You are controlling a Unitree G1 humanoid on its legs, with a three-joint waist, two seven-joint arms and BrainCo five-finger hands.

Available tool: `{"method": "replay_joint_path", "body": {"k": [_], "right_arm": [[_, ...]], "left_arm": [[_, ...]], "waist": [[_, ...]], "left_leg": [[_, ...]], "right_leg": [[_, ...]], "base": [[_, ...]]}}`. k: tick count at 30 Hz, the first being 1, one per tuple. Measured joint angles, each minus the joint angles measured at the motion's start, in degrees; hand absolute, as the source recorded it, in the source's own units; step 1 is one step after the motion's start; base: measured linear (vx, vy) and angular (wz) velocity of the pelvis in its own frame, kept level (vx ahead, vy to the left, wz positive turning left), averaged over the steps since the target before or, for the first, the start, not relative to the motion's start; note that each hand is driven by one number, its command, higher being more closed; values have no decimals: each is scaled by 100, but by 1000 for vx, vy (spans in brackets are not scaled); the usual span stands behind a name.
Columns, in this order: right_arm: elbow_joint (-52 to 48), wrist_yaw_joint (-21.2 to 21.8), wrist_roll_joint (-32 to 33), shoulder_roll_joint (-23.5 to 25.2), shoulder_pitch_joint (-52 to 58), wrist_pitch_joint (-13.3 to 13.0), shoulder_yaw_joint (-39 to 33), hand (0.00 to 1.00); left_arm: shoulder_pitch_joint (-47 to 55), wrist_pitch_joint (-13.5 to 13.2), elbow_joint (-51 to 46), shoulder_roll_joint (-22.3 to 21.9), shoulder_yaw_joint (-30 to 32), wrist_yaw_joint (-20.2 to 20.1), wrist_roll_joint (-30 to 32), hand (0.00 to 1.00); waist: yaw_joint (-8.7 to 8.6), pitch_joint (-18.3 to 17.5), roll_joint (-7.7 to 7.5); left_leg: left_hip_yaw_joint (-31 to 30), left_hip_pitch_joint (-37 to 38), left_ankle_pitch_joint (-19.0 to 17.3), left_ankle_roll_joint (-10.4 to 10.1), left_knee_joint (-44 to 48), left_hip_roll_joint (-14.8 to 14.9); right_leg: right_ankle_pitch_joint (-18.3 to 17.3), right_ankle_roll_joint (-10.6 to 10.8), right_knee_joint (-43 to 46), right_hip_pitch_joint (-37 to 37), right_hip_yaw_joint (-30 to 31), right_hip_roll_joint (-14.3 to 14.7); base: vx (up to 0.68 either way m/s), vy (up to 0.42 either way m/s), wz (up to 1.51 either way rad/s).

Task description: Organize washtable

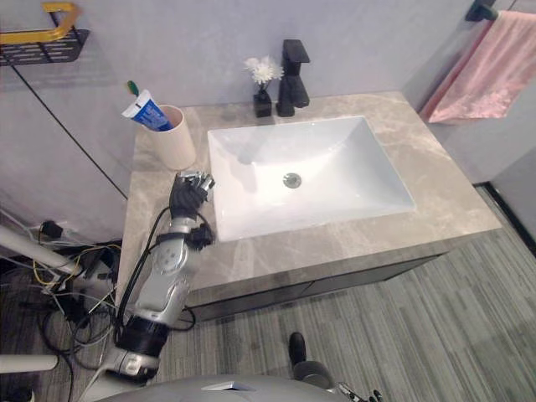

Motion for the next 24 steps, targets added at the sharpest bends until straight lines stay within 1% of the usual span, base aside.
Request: {"method": "replay_joint_path", "body": {"k": [2, 3, 4, 5, 6, 7, 8, 9, 11, 12, 14, 15, 17, 18, 19, 20, 22, 23, 24], "right_arm": [[55, 5, 1, -14, 16, -14, -4, 0], [71, 8, 3, -15, 65, -20, -37, 0], [93, 9, 4, -15, 79, -20, -57, 0], [228, 9, 5, -37, 84, -35, -71, 0], [304, 9, 5, -92, 89, -28, -68, 0], [324, 13, 6, -106, 105, -26, -68, 0], [457, 35, 13, -137, 112, -45, -71, 0], [515, 52, 48, -177, 117, -43, -73, 0], [535, 52, 147, -190, 163, -37, -117, 0], [641, 57, 230, -187, 163, -37, -211, 0], [691, 58, 238, -192, 154, -33, -273, 0], [710, 64, 240, -192, 153, -27, -328, 0], [748, 79, 240, -185, 152, -13, -434, 0], [779, 109, 240, -186, 152, 7, -468, 0], [788, 126, 238, -189, 154, 11, -479, 0], [787, 130, 236, -196, 151, 12, -493, 0], [749, 136, 236, -191, 36, 17, -481, 0], [724, 139, 236, -186, 17, 18, -459, 0], [716, 160, 234, -173, -25, 22, -434, 0]], "left_arm": [[406, -35, -625, -10, -9, -156, -123, 100], [607, -109, -1055, -5, -47, -240, -186, 100], [709, -172, -1258, -5, -47, -283, -200, 100], [898, -254, -1660, -5, -37, -342, -200, 100], [1117, -336, -2036, -5, 45, -413, -189, 100], [1239, -395, -2199, -10, 118, -416, -136, 100], [1462, -488, -2484, -35, 297, -391, 64, 100], [1632, -595, -2661, -46, 489, -356, 303, 100], [1786, -653, -2768, -74, 754, -309, 451, 100], [1943, -669, -2794, -132, 1105, -269, 472, 100], [2100, -659, -2775, -315, 1617, -257, 394, 100], [2226, -660, -2702, -540, 2151, -145, 299, 100], [2274, -624, -2414, -744, 2701, -45, 308, 100], [2382, -602, -2101, -875, 3090, 44, 328, 100], [2416, -561, -1580, -895, 3432, 114, 381, 100], [2421, -507, -1244, -896, 3605, 147, 448, 100], [2411, -262, 224, -878, 4137, 289, 495, 100], [2412, -183, 598, -862, 4192, 325, 495, 100], [2411, -48, 1321, -825, 4225, 360, 495, 100]], "waist": [[64, -11, 17], [166, -23, 26], [217, -26, 33], [289, -35, 51], [320, -61, 82], [322, -85, 107], [323, -137, 139], [379, -187, 186], [436, -218, 239], [442, -244, 266], [465, -281, 311], [477, -284, 296], [517, -297, 315], [569, -328, 289], [601, -376, 298], [614, -384, 272], [646, -463, 241], [647, -483, 217], [649, -520, 225]], "left_leg": [[-93, -40, 0, 0, 61, -2], [-125, -71, 0, 0, 90, -11], [-161, -94, 0, 1, 114, -15], [-226, -100, -3, 5, 157, -19], [-294, -113, -9, 13, 175, -18], [-334, -113, -13, 17, 182, -19], [-370, -111, -23, 28, 180, -22], [-395, -112, -43, 29, 189, -21], [-440, -105, -45, 25, 206, -22], [-535, -113, -44, 10, 223, -21], [-587, -102, -29, 9, 236, -15], [-653, -96, -24, 3, 251, -7], [-749, -69, -20, -1, 276, -11], [-799, -55, -18, -3, 288, -6], [-859, -31, -16, -6, 290, -3], [-879, -16, -16, -6, 287, -2], [-911, 17, -16, -6, 278, -1], [-923, 17, -15, -6, 263, -2], [-949, 13, 2, -5, 243, -5]], "right_leg": [[0, 0, 1, 44, -61, -41], [0, 0, 2, 46, -78, -55], [0, 0, 2, 58, -87, -58], [-1, 0, 2, 106, -130, -63], [-7, 0, 2, 171, -188, -67], [-22, 1, 3, 197, -223, -75], [-46, 7, 3, 233, -237, -82], [-64, 8, 3, 261, -243, -83], [-80, 18, 3, 301, -284, -88], [-115, 9, 4, 343, -373, -94], [-132, 6, 4, 383, -413, -85], [-143, 2, 4, 435, -479, -82], [-145, -1, 5, 525, -577, -81], [-158, -7, 5, 571, -641, -78], [-173, -13, 4, 635, -711, -79], [-184, -13, 5, 661, -728, -79], [-201, -19, 4, 711, -786, -83], [-203, -18, 4, 712, -806, -87], [-210, -16, 4, 721, -852, -98]], "base": [[-27, 11, 26], [-28, 7, 14], [-36, -9, 22], [-42, -19, 25], [-43, -14, 27], [-44, -5, 23], [-41, -7, 17], [-38, -10, 14], [-39, -18, 17], [-42, -26, 25], [-19, -27, 20], [5, -25, 20], [9, -22, 27], [16, -22, 30], [19, -17, 23], [12, -11, 20], [-8, -4, 11], [-13, -2, 13], [-3, -1, 13]]}}
